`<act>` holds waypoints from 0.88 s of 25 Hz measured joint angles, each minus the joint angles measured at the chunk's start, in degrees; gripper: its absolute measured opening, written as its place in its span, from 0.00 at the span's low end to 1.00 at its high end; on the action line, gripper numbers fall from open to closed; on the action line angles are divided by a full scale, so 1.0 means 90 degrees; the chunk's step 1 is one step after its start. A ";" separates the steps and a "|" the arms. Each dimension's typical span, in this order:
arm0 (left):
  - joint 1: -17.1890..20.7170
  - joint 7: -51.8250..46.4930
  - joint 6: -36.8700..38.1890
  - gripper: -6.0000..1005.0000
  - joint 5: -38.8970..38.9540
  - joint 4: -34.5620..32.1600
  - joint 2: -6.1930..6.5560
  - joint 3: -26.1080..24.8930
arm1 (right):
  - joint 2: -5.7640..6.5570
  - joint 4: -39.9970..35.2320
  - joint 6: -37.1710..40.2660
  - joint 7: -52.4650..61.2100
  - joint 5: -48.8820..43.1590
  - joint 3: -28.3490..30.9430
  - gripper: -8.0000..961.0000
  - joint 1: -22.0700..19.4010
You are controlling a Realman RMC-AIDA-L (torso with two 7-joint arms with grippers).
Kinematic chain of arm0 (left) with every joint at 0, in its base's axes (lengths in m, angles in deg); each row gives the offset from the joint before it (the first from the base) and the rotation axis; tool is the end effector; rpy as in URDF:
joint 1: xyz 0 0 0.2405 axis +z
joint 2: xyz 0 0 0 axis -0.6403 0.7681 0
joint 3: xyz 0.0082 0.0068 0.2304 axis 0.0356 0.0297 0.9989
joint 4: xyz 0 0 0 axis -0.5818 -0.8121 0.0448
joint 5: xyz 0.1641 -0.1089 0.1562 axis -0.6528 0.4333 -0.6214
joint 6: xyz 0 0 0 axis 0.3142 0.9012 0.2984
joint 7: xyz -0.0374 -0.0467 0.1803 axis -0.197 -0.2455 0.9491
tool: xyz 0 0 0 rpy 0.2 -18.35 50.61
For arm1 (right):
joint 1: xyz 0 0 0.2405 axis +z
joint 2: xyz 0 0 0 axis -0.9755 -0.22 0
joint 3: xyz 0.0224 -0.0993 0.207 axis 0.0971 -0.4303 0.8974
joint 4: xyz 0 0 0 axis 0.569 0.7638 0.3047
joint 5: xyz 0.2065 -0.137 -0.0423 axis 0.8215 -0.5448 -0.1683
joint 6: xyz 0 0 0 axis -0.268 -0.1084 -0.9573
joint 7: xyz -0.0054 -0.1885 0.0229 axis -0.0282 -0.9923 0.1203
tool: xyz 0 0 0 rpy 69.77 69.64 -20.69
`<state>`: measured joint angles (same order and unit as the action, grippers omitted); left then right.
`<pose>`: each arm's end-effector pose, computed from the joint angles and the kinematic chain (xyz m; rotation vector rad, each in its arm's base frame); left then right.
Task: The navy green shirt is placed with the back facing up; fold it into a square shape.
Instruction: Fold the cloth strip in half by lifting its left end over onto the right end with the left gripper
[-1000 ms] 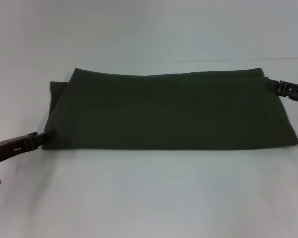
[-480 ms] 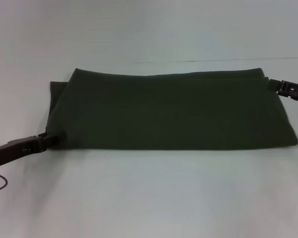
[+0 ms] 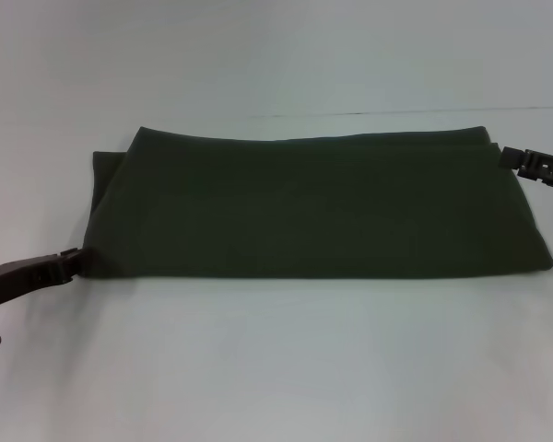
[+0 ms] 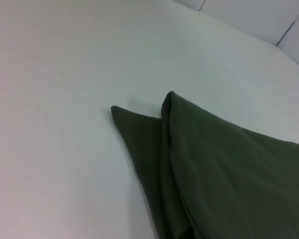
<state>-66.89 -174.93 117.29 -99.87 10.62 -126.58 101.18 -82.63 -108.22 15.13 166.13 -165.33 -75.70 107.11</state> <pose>-0.3603 0.3933 -0.0086 -2.0025 -1.3609 -0.5140 0.3255 0.4137 0.0573 -2.0600 1.4541 0.8750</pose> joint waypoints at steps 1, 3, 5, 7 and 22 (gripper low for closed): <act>0.0000 0.0000 -0.0007 0.43 -0.0015 0.0000 0.0000 0.0000 | 0.0000 -0.0004 0.0000 -0.0002 0.0000 0.0002 0.73 -0.0003; -0.0004 0.0000 -0.0001 0.35 -0.0035 0.0000 0.0000 0.0001 | -0.0001 -0.0010 0.0000 -0.0004 0.0000 0.0007 0.73 -0.0013; -0.0021 0.0000 0.0002 0.26 -0.0057 0.0000 0.0000 0.0002 | -0.0006 -0.0012 0.0000 -0.0001 0.0000 0.0007 0.73 -0.0017; -0.0034 0.0000 -0.0002 0.16 -0.0065 0.0000 0.0000 0.0002 | -0.0007 -0.0016 0.0000 0.0009 0.0000 0.0003 0.73 -0.0019; 0.0069 -0.0056 0.0495 0.03 -0.0073 -0.0261 0.0010 -0.0062 | 0.0068 -0.0343 -0.0532 0.1386 -0.1457 -0.0041 0.73 -0.0042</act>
<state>-66.27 -175.44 121.75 -100.52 8.27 -126.49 100.63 -82.02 -111.31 10.35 178.60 -178.44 -76.07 106.73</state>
